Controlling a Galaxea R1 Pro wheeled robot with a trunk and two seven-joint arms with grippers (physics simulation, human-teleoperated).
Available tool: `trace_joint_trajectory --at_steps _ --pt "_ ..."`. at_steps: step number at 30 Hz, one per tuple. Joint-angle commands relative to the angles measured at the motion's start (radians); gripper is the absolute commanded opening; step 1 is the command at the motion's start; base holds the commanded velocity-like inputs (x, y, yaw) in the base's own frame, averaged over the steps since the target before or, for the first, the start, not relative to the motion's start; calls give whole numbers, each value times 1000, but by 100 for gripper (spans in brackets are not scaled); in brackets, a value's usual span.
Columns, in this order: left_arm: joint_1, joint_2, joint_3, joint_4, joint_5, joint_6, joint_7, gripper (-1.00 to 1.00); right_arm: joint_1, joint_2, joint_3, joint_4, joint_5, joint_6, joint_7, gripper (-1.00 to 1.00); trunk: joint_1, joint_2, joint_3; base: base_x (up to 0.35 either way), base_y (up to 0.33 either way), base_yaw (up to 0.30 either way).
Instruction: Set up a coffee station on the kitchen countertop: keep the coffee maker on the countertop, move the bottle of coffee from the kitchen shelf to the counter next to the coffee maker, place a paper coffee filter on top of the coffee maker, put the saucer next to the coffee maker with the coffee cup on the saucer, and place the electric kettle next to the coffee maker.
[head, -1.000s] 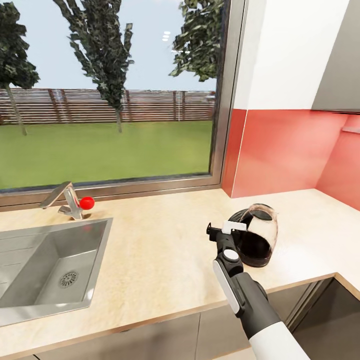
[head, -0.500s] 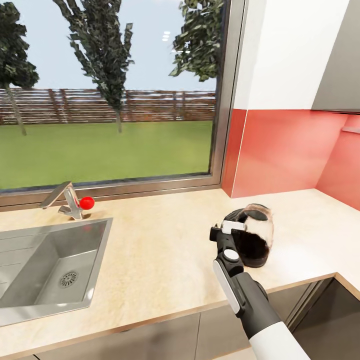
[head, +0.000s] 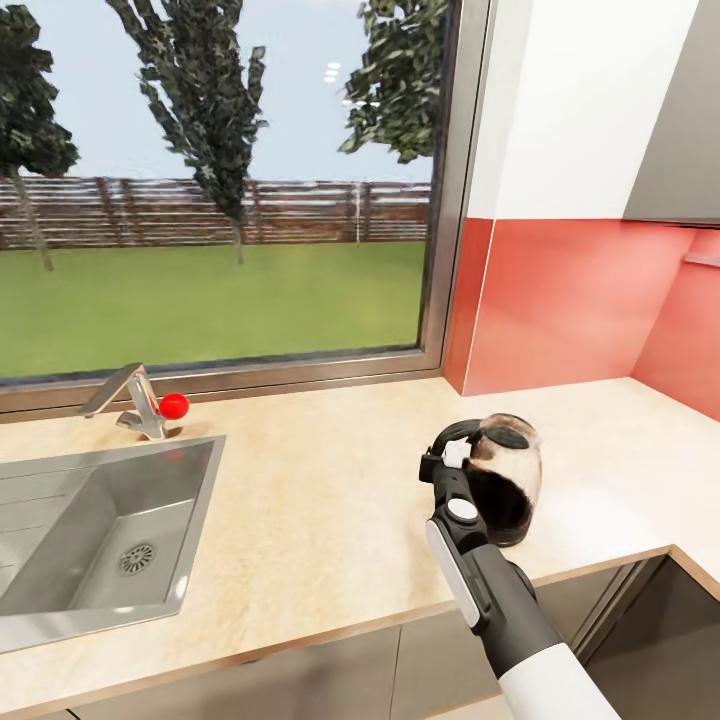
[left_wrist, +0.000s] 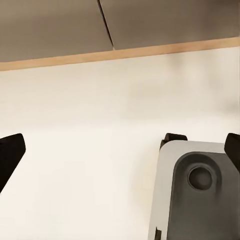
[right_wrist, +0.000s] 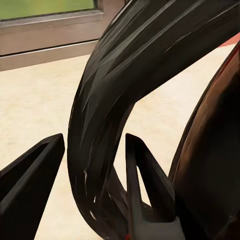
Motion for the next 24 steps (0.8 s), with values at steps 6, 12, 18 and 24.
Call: trace_joint_trajectory --at_steps 6,12,18,24 --pt "1 0 7 -2 5 1 -10 100 -1 0 3 -1 -8 3 -7 -100 0 -1 -1 0 0 0" --pt "1 0 7 -2 5 1 -10 100 -2 0 3 -1 -8 3 -7 -100 0 -1 -1 0 0 0" --pt "1 0 7 -2 5 1 -10 100 -2 0 3 -1 -8 3 -7 -100 0 -1 -1 0 0 0" --pt "1 0 7 -2 5 1 -10 100 -1 0 3 -1 -8 3 -7 -100 0 -1 -1 0 0 0"
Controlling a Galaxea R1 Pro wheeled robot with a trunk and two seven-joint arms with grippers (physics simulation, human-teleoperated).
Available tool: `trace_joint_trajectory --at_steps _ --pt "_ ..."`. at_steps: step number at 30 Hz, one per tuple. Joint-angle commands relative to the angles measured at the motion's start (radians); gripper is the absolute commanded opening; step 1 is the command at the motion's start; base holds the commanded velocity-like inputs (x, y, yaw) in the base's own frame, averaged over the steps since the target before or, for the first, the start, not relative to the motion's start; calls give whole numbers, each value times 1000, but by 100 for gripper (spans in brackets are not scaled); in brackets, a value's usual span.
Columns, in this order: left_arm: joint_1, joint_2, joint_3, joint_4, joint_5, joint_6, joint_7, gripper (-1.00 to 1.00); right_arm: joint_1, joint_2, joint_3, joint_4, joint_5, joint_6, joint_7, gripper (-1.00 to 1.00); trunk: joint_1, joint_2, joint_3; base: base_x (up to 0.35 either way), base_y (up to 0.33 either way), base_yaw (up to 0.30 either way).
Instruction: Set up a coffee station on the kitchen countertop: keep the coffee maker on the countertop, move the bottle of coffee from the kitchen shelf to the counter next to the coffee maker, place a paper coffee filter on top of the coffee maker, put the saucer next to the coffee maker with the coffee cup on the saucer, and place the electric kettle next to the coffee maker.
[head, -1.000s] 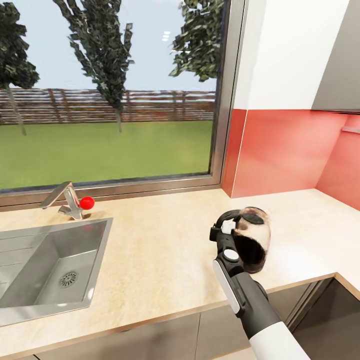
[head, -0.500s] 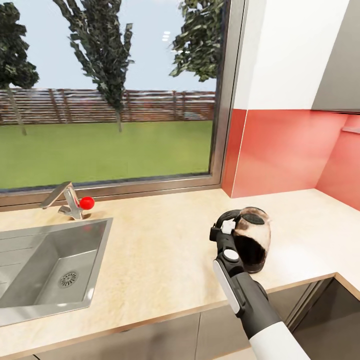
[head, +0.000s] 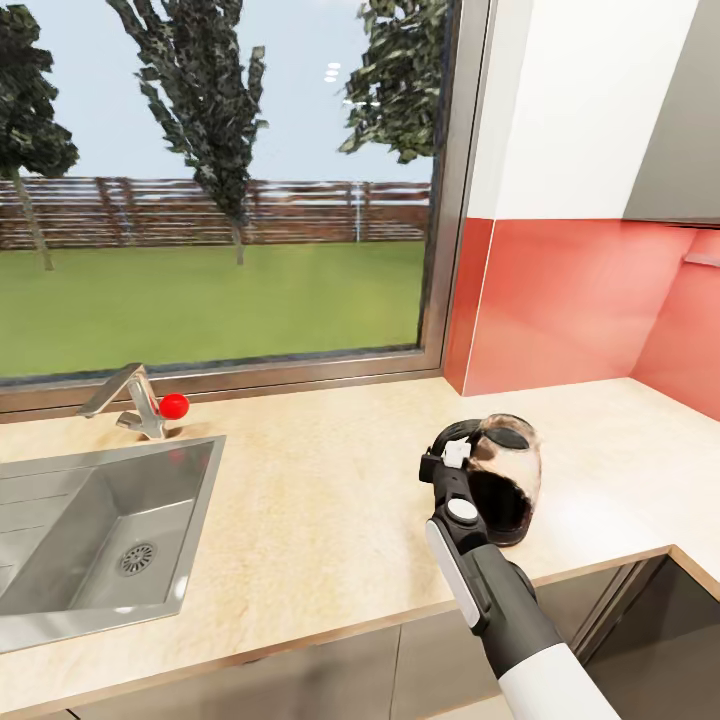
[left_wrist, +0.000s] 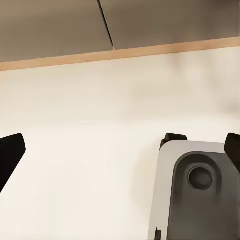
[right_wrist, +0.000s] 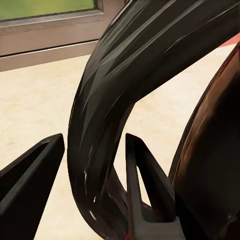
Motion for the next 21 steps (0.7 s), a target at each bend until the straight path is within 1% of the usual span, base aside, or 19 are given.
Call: trace_joint_trajectory --at_steps 1,9,10,11,13,14,16,18,21 --pt "1 0 7 -2 5 1 -10 100 -1 0 3 -1 -6 5 -7 -100 0 -1 -1 0 0 0" --pt "1 2 6 -2 5 2 -13 100 -1 0 10 0 -6 9 0 -100 0 -1 -1 0 0 0" --pt "1 2 6 -1 5 2 -14 100 -1 0 20 1 -6 10 3 -100 0 -1 -1 0 0 0" --pt "1 2 6 -1 5 2 -14 100 -1 0 38 0 -6 10 7 -100 0 -1 -1 0 0 0" --pt "1 3 6 0 3 1 -14 100 -1 0 87 -13 -6 11 11 -100 0 -1 -1 0 0 0" --pt "1 3 6 0 1 1 -14 100 -1 0 99 -21 -6 11 12 -100 0 -1 -1 0 0 0" --pt "1 5 7 0 -10 1 -14 100 -1 0 132 -65 -5 14 14 -100 0 -1 -1 0 0 0" --pt "1 6 7 0 -20 1 -14 100 -1 0 147 -122 -5 30 15 -100 0 -1 -1 0 0 0" --pt "1 6 7 0 -26 1 -14 100 -1 1 156 -215 -5 107 16 -100 0 -1 -1 0 0 0"
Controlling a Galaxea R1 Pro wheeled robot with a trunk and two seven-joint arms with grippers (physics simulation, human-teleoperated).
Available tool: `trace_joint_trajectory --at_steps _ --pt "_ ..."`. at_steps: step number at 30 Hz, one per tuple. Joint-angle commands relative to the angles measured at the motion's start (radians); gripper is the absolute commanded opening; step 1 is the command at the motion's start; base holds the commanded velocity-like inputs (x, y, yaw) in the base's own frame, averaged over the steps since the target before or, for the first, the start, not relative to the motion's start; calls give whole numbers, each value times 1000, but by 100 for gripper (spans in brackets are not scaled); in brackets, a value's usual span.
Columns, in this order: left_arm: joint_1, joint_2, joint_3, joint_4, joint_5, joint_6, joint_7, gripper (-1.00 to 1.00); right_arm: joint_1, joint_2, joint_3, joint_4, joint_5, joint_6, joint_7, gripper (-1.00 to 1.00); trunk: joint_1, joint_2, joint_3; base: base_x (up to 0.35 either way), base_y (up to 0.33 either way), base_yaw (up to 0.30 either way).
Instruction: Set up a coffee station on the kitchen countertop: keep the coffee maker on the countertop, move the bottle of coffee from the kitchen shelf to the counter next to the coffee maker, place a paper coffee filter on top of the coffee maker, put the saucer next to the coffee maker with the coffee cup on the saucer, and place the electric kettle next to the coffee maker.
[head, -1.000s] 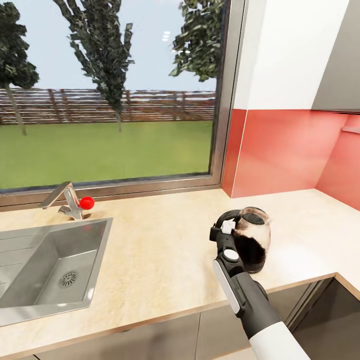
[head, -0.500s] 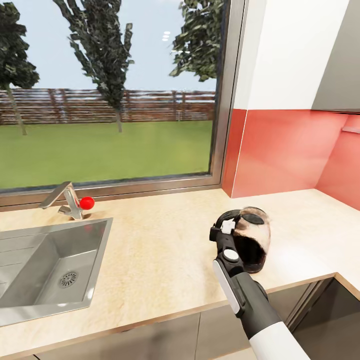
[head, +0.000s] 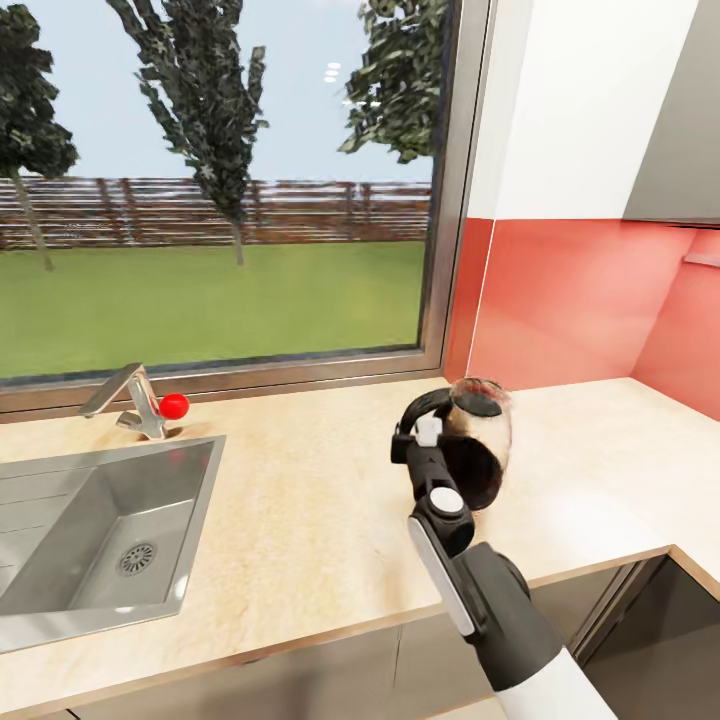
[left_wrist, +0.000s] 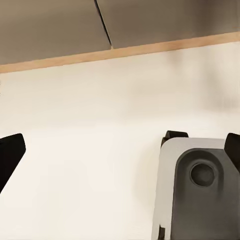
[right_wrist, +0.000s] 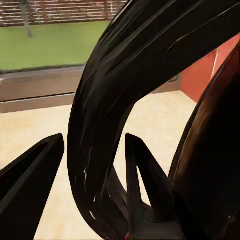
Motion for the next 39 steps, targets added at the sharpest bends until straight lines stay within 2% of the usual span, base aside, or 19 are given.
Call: trace_joint_trajectory --at_steps 1,4,6,13,14,16,18,22,24,27,30,33,39 --pt "1 0 8 -2 1 0 -10 100 -1 0 3 -28 -7 39 -6 -100 0 -1 -1 0 0 0" --pt "1 0 8 -2 -1 0 -13 100 -3 2 4 -64 -7 114 26 -100 0 -1 -1 0 0 0" --pt "1 0 8 -1 -1 -1 -14 100 -9 2 5 -75 -7 152 94 -100 0 -1 -1 0 0 0" --pt "1 2 9 1 0 -1 -17 100 -23 -4 2 -82 -1 181 466 -100 0 -1 -1 0 0 0" --pt "1 2 9 2 0 -1 -17 100 -25 -5 2 -82 -1 182 490 -100 0 -1 -1 0 0 0" --pt "1 2 9 3 0 -1 -16 100 -36 -12 2 -82 7 184 581 -100 0 -1 -1 0 0 0" --pt "1 2 10 4 0 0 -16 100 -46 -19 1 -83 41 185 676 -100 0 -1 -1 0 0 0" --pt "1 2 10 5 1 2 -15 100 -68 -24 0 -85 138 185 881 -100 0 -1 -1 0 0 0" --pt "1 2 10 6 1 3 -15 100 -73 -25 -2 -85 158 186 981 -100 0 -1 -1 0 0 0" --pt "1 2 10 6 2 3 -16 100 -75 -25 -3 -89 168 186 1081 -100 0 -1 -1 0 0 0" --pt "1 2 10 6 1 4 -15 100 -76 -26 -4 -100 172 186 1153 -100 0 -1 -1 0 0 0" --pt "1 3 10 6 0 4 -13 100 -76 -26 -4 -104 173 185 1187 -100 0 -1 -1 0 0 0" --pt "1 1 10 6 0 4 -11 100 -76 -24 -4 -103 171 184 1192 -100 0 -1 -1 0 0 0"
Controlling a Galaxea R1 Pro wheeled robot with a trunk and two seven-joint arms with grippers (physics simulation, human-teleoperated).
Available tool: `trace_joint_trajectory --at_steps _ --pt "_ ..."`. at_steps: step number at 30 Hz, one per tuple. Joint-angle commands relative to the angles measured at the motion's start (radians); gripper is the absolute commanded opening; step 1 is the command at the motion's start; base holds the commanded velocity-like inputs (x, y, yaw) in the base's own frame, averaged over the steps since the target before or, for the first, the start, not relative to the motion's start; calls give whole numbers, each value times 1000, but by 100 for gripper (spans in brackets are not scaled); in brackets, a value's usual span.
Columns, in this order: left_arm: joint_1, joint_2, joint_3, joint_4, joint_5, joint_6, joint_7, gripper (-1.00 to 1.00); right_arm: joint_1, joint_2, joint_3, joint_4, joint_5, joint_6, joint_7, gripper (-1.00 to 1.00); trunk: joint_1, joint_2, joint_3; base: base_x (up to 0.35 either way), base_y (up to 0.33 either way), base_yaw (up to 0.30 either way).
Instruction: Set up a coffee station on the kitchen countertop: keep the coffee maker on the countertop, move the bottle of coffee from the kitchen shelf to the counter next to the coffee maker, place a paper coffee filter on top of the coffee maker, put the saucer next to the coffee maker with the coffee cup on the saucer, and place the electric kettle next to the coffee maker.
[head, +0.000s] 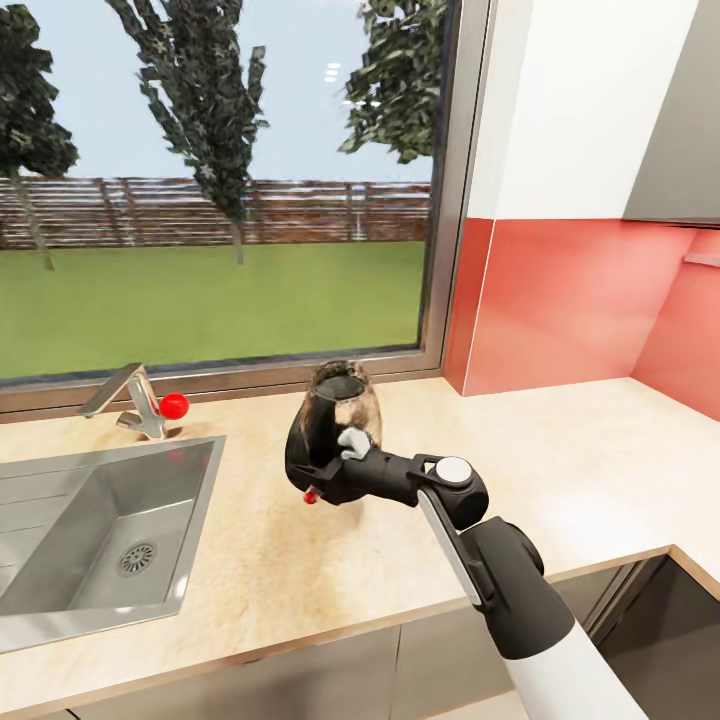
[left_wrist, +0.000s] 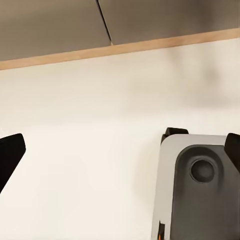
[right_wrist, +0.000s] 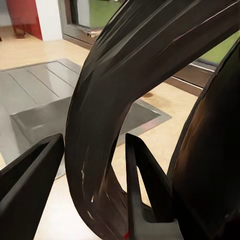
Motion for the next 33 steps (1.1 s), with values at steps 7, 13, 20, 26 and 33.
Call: trace_joint_trajectory --at_steps 7,13,20,26,33 --pt "1 -3 7 -3 2 0 -9 100 -1 -1 -2 3 -4 8 3 -100 0 -1 -1 0 0 0" --pt "1 -5 7 -3 1 0 -8 100 -1 -4 -2 2 -6 7 4 -100 0 -1 -1 0 0 0" --pt "1 -5 8 -3 1 3 -4 100 -1 -4 -1 2 -6 7 3 -100 0 -1 -1 0 0 0" --pt "1 -2 10 -2 2 17 -3 100 -1 -4 -1 2 -6 8 2 -100 0 -1 -1 0 0 152" --pt "29 9 18 11 7 57 26 100 -1 -4 -1 2 -6 9 2 -100 0 -1 0 0 0 264"
